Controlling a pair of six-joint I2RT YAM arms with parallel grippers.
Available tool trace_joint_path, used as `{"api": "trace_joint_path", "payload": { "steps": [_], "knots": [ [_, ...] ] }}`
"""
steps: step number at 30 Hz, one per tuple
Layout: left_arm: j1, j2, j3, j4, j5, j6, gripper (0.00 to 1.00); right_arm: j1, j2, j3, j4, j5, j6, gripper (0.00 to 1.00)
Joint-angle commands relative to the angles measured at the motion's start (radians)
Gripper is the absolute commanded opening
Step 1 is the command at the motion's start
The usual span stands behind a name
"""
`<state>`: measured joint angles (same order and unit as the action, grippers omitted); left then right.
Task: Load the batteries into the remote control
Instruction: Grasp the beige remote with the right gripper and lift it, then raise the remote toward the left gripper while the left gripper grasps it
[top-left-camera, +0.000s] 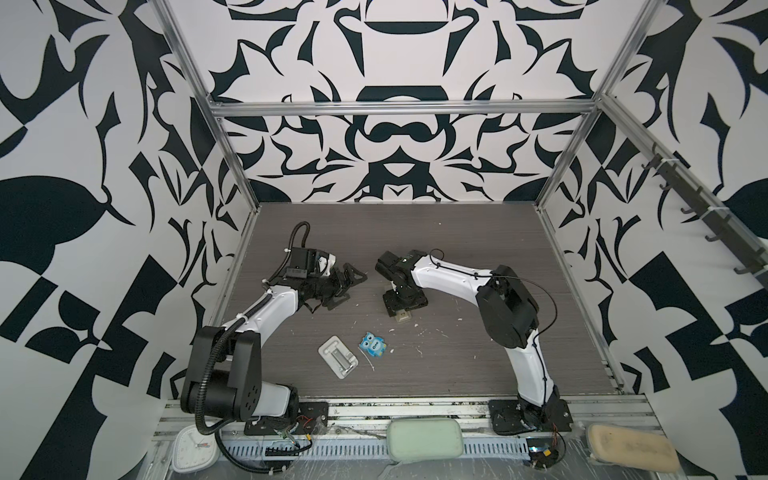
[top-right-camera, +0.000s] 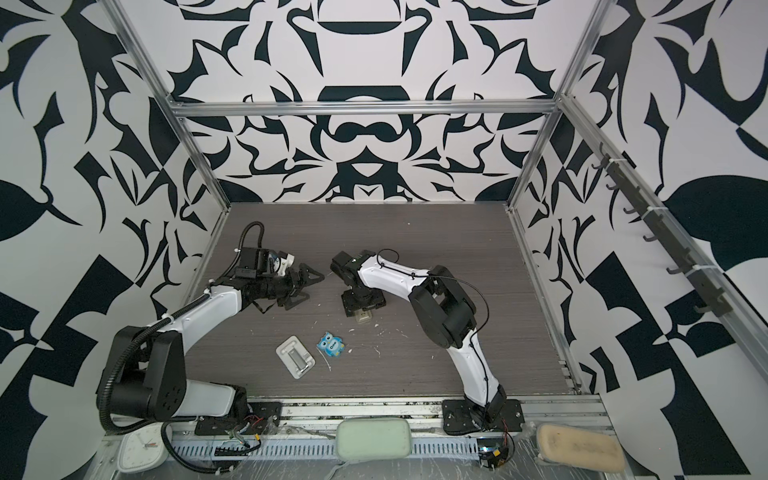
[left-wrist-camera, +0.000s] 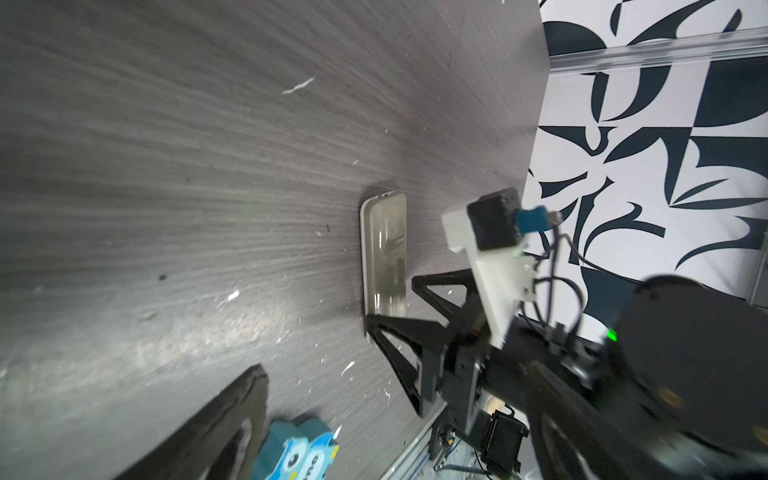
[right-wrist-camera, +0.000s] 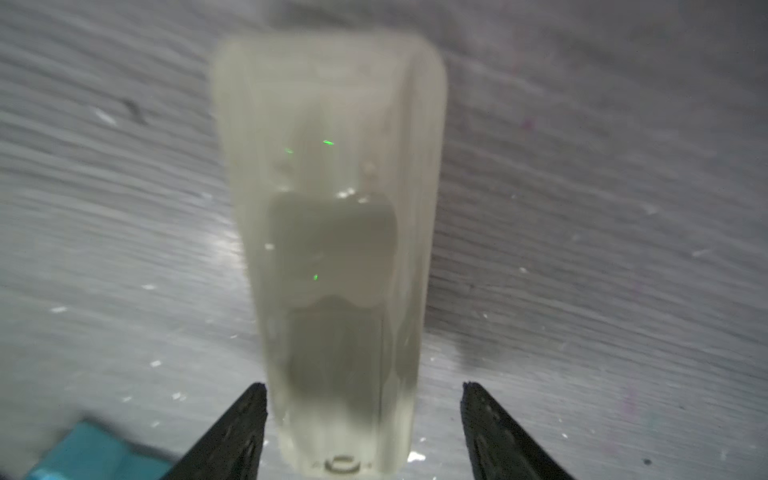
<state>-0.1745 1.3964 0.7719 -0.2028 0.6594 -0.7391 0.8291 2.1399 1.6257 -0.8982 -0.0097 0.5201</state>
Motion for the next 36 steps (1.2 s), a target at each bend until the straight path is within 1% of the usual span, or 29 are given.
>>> {"api": "trace_joint_path", "payload": {
  "steps": [1, 3, 7, 10, 13, 17, 20, 22, 23, 26, 30, 32, 34, 36],
  "knots": [
    [0.011, -0.038, -0.019, -0.046, 0.014, 0.023, 0.99, 0.004, -0.026, -0.029, 0.018, -0.009, -0.006, 0.76],
    [0.012, -0.043, -0.024, -0.044, 0.011, 0.014, 0.99, 0.004, -0.031, -0.053, 0.028, -0.011, -0.006, 0.75],
    [0.012, -0.049, -0.029, -0.034, 0.009, -0.002, 0.99, 0.005, -0.035, -0.1, 0.054, -0.017, 0.0, 0.67],
    [0.012, -0.058, -0.031, -0.032, 0.006, -0.008, 0.99, 0.005, -0.043, -0.122, 0.066, -0.019, -0.002, 0.52],
    [0.012, -0.067, -0.034, -0.035, 0.009, -0.009, 0.99, 0.005, -0.055, -0.144, 0.09, -0.021, -0.007, 0.44],
    [0.016, -0.088, -0.03, -0.051, 0.014, 0.007, 0.99, 0.007, -0.095, -0.183, 0.153, -0.019, -0.024, 0.36],
    [0.028, -0.11, -0.028, -0.043, 0.059, 0.012, 0.99, 0.006, -0.152, -0.227, 0.238, -0.047, -0.049, 0.27],
    [0.043, -0.139, -0.028, -0.016, 0.125, 0.009, 0.99, 0.006, -0.209, -0.251, 0.305, -0.072, -0.06, 0.22],
    [0.052, -0.161, -0.026, 0.006, 0.168, 0.004, 0.99, 0.006, -0.242, -0.259, 0.346, -0.098, -0.069, 0.2],
    [0.086, -0.207, -0.004, 0.054, 0.292, -0.013, 0.99, 0.004, -0.33, -0.273, 0.482, -0.223, -0.077, 0.18],
    [0.128, -0.232, 0.059, 0.101, 0.443, -0.054, 1.0, -0.005, -0.41, -0.28, 0.655, -0.392, -0.026, 0.15],
    [0.129, -0.218, 0.092, 0.121, 0.477, -0.077, 1.0, -0.008, -0.446, -0.292, 0.744, -0.446, 0.009, 0.13],
    [0.145, -0.218, 0.109, 0.206, 0.505, -0.139, 1.0, -0.018, -0.489, -0.311, 0.827, -0.49, 0.042, 0.12],
    [0.165, -0.211, 0.117, 0.315, 0.511, -0.226, 1.0, -0.041, -0.528, -0.343, 0.899, -0.538, 0.076, 0.12]
  ]
}}
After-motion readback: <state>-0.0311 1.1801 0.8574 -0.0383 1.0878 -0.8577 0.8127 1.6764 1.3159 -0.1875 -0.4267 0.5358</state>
